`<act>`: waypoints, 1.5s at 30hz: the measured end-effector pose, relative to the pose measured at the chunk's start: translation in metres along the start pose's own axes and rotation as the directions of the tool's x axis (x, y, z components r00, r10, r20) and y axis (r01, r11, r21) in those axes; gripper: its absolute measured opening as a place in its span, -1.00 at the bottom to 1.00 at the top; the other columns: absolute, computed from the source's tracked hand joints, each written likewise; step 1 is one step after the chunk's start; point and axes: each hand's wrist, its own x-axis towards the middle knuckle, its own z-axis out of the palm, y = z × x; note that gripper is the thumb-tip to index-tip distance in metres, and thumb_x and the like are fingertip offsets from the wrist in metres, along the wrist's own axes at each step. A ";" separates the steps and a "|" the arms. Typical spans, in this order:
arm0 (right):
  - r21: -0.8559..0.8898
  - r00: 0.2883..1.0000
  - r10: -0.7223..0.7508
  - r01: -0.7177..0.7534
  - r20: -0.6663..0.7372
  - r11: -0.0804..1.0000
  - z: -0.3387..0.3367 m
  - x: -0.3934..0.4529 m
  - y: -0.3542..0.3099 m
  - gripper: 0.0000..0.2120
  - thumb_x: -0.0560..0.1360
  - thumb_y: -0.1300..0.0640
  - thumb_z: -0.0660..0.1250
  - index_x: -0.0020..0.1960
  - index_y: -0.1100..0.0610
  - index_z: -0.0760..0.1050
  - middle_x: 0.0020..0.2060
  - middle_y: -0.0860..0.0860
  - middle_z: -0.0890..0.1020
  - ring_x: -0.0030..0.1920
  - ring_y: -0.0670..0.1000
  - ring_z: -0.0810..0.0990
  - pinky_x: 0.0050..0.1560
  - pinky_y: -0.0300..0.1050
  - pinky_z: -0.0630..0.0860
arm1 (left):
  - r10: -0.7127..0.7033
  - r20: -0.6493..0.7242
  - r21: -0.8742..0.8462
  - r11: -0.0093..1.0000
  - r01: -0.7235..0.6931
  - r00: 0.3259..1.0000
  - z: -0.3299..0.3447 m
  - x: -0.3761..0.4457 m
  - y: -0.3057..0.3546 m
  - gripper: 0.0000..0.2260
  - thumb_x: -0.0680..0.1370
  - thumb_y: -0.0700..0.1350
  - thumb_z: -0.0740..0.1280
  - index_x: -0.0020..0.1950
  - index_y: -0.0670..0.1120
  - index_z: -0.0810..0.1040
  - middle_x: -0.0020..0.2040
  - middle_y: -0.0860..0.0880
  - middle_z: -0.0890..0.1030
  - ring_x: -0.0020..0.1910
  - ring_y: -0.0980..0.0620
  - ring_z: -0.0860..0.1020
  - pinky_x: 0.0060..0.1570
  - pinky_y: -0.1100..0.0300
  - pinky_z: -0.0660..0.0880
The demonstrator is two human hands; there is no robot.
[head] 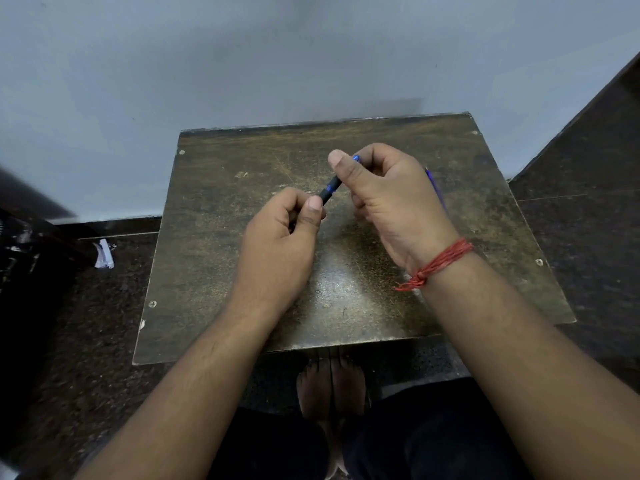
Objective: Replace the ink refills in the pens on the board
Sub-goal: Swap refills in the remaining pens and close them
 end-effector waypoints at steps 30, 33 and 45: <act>0.272 0.982 0.107 -0.146 0.153 0.951 -0.007 -0.008 -0.009 -0.86 0.54 0.32 0.36 0.09 0.23 0.57 -0.09 0.13 0.69 -0.55 -0.17 0.30 -0.59 -0.34 0.16 | -0.037 0.005 -0.102 0.994 0.037 0.999 0.001 0.001 0.003 -0.70 0.62 0.11 0.21 -0.08 -0.08 0.57 -0.42 0.10 0.43 -0.47 0.07 0.41 -0.42 0.14 0.41; 0.271 0.986 0.117 -0.146 0.121 0.951 -0.004 -0.006 -0.006 -0.88 0.51 0.26 0.43 -0.08 0.13 0.50 -0.30 0.07 0.50 -0.56 -0.15 0.28 -0.59 -0.34 0.15 | -0.022 0.013 -0.078 0.997 0.023 1.000 0.001 0.000 0.004 -0.71 0.62 0.12 0.21 -0.10 -0.04 0.57 -0.41 0.08 0.45 -0.46 0.02 0.43 -0.38 0.07 0.40; 0.276 0.980 0.105 -0.149 0.168 0.950 -0.013 -0.005 -0.006 -0.77 0.55 0.35 0.34 0.19 0.27 0.55 0.03 0.15 0.72 -0.57 -0.19 0.32 -0.61 -0.34 0.17 | -0.021 0.015 -0.106 0.994 0.023 1.000 0.001 0.001 0.004 -0.70 0.64 0.09 0.20 -0.08 -0.08 0.57 -0.42 0.12 0.45 -0.48 0.08 0.41 -0.43 0.13 0.42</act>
